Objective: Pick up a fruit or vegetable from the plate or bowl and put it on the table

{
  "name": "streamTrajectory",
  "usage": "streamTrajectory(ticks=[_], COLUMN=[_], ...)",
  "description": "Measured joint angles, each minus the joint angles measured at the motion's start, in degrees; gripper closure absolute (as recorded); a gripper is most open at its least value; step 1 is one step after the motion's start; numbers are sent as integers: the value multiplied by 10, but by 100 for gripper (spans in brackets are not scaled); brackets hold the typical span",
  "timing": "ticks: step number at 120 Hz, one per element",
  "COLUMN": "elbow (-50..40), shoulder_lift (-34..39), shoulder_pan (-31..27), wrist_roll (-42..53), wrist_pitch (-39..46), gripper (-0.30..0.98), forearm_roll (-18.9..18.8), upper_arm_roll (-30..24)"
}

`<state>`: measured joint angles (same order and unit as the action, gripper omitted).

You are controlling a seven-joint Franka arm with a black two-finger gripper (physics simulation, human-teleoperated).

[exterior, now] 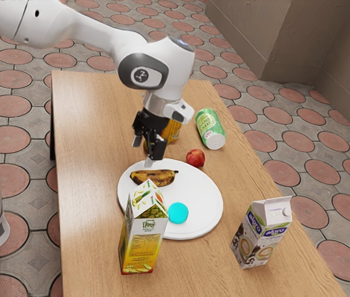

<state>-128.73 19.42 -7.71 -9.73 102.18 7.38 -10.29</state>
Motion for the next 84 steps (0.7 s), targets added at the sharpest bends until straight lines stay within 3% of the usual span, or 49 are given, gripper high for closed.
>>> streamTrajectory(ticks=[84], elbow=[-21], shoulder_lift=[-14], shoulder_pan=[0], wrist_roll=[-27], wrist_pitch=[33], gripper=[0], forearm_roll=[-6], upper_arm_roll=[-23])
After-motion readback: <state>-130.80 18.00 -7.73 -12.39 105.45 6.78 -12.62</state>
